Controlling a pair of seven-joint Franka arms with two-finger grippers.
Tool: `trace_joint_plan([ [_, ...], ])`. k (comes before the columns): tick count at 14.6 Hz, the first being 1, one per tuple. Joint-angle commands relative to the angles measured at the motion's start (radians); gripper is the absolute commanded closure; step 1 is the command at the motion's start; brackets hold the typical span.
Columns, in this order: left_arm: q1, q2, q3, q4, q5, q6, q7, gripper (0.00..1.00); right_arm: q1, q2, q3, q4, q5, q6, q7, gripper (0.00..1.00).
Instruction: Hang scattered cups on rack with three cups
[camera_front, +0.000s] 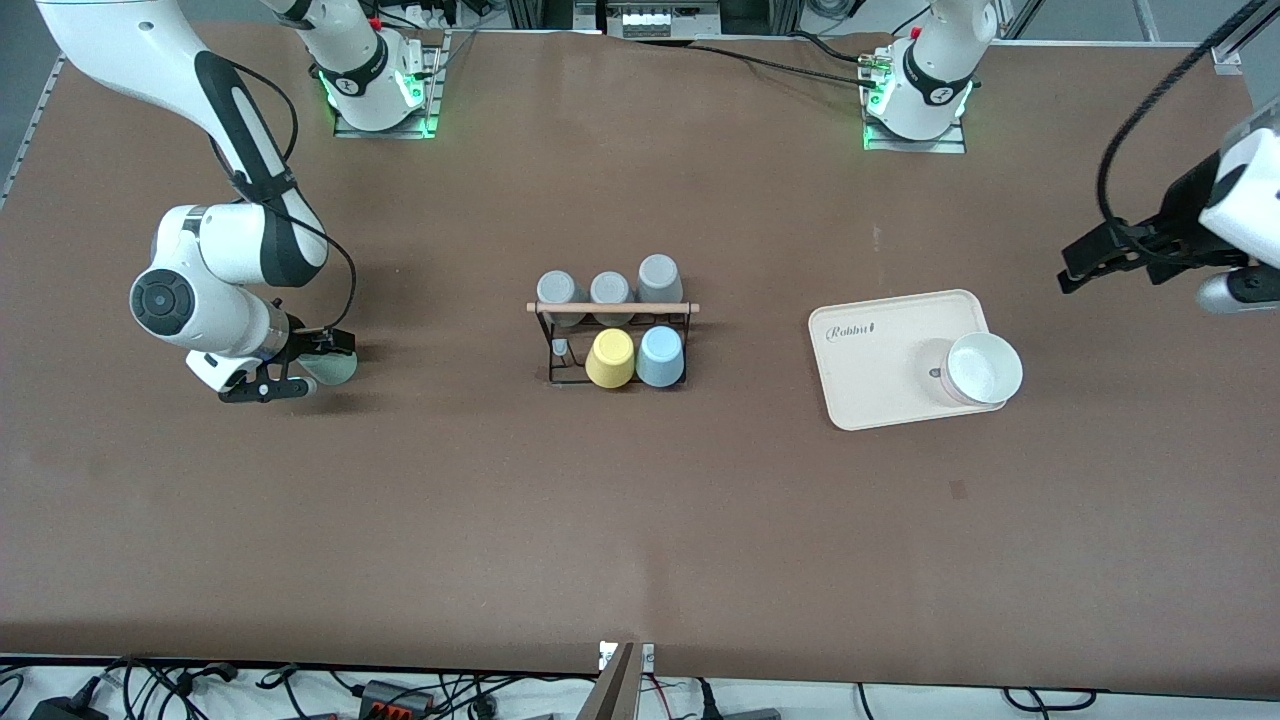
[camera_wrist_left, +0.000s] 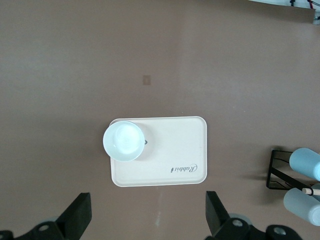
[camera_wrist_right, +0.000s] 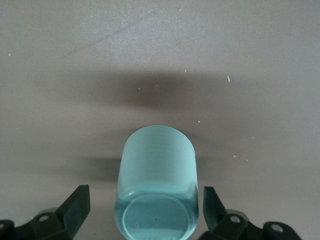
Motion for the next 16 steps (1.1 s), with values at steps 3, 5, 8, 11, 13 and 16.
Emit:
trace_joint_plan([
  [3, -0.138, -0.062, 0.211, -0.019, -0.043, -0.027, 0.107, 0.0, -0.01, -0.004, -0.001, -0.007, 0.004, -0.005, -0.001, 0.0],
  [5, -0.218, -0.073, 0.3, -0.024, -0.045, -0.041, 0.116, 0.0, -0.008, 0.001, -0.001, -0.006, 0.004, -0.005, -0.001, 0.11],
  [8, -0.312, -0.082, 0.4, -0.027, -0.045, -0.046, 0.141, 0.0, -0.005, 0.004, -0.001, 0.009, 0.004, -0.006, -0.001, 0.64],
  [11, -0.309, -0.078, 0.409, -0.015, -0.047, -0.046, 0.151, 0.0, -0.002, -0.018, 0.001, 0.093, 0.005, -0.104, -0.009, 0.76],
  [13, -0.307, -0.075, 0.409, -0.013, -0.076, -0.046, 0.15, 0.0, 0.008, -0.019, 0.004, 0.245, 0.01, -0.3, -0.004, 0.76],
  [16, -0.301, -0.073, 0.412, -0.016, -0.068, -0.047, 0.15, 0.0, 0.076, -0.007, 0.009, 0.452, 0.034, -0.515, 0.002, 0.76],
])
